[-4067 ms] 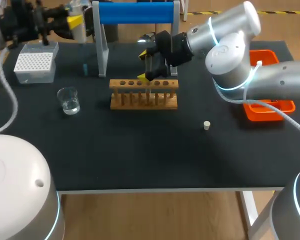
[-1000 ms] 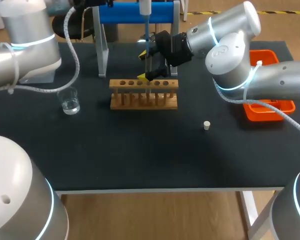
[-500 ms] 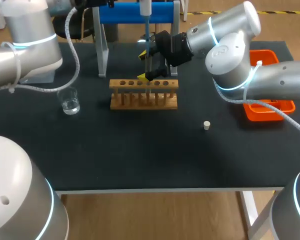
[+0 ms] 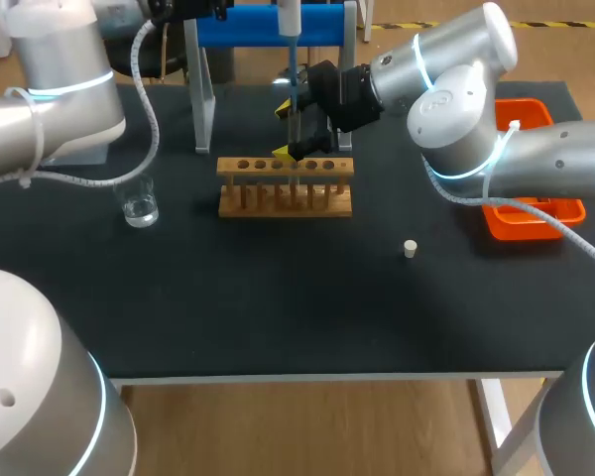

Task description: Invert the test tube, pick up the pipette, mount the tip to pipette, aspirate from beaker and dispense into the tube, eject the tip, return the pipette, and cap with the stopper.

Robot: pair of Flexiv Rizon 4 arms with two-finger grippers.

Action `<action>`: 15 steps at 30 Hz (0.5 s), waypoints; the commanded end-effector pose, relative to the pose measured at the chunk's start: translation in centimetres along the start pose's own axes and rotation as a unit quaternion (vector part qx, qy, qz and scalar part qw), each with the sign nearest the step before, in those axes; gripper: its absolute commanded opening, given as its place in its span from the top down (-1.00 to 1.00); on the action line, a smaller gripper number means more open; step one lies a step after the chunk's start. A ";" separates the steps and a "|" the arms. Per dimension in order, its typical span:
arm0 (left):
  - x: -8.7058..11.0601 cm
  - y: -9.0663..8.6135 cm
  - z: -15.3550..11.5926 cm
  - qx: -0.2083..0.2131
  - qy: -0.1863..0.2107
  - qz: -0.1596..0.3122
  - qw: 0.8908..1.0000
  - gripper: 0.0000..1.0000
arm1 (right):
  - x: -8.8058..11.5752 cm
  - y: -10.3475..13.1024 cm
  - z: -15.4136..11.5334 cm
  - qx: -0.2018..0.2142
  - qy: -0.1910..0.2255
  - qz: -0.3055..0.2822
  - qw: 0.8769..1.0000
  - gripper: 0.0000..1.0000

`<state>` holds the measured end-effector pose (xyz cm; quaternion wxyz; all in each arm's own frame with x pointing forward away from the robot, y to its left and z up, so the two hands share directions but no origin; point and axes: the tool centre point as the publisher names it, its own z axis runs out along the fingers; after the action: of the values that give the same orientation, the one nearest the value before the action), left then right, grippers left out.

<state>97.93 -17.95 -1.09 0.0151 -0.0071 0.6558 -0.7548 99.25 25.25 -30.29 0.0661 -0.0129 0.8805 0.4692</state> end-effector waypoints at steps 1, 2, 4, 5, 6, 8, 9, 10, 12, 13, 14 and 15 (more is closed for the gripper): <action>-0.4 0.3 0.1 0.002 0.005 0.001 1.000 1.00 | -0.1 0.0 0.0 0.001 0.002 0.000 1.000 -1.00; -0.4 0.4 0.1 0.007 0.006 -0.001 1.000 1.00 | -0.1 0.0 0.0 0.001 0.002 0.000 1.000 -1.00; -0.5 0.6 0.0 0.009 0.006 -0.003 1.000 1.00 | -0.1 0.0 0.0 0.001 0.002 0.000 1.000 -1.00; -0.5 0.6 0.0 0.009 0.006 -0.003 1.000 1.00 | -0.1 0.0 0.0 0.001 0.002 0.000 1.000 -1.00; -0.5 0.7 0.0 0.008 0.006 -0.003 1.000 1.00 | -0.1 0.0 0.0 0.001 0.002 0.000 1.000 -1.00; -0.5 0.8 0.1 0.007 0.006 -0.004 1.000 1.00 | -0.1 0.0 0.0 0.001 0.002 0.000 1.000 -1.00; -0.5 0.8 0.1 0.007 0.006 -0.004 1.000 1.00 | -0.1 0.0 0.0 0.001 0.002 0.000 1.000 -1.00; -0.5 0.8 0.1 0.007 0.006 -0.004 1.000 1.00 | -0.1 0.0 0.0 0.001 0.002 0.000 1.000 -1.00; -0.4 0.9 0.1 0.001 0.005 -0.006 1.000 1.00 | -0.1 0.0 0.0 0.001 0.002 0.000 1.000 -1.00; -0.4 1.0 0.0 0.000 0.005 -0.006 1.000 1.00 | -0.1 0.0 0.0 0.001 0.002 0.000 1.000 -1.00; -0.4 1.0 0.0 -0.005 0.005 -0.005 1.000 1.00 | -0.1 0.0 0.0 0.001 0.002 0.000 1.000 -1.00; -0.4 1.0 0.0 -0.007 0.005 -0.005 1.000 1.00 | -0.1 0.0 0.0 0.001 0.002 0.000 1.000 -1.00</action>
<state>98.18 -18.16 -2.30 0.0105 -0.0073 0.6576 -0.7533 99.25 25.25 -30.29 0.0662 -0.0129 0.8805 0.4691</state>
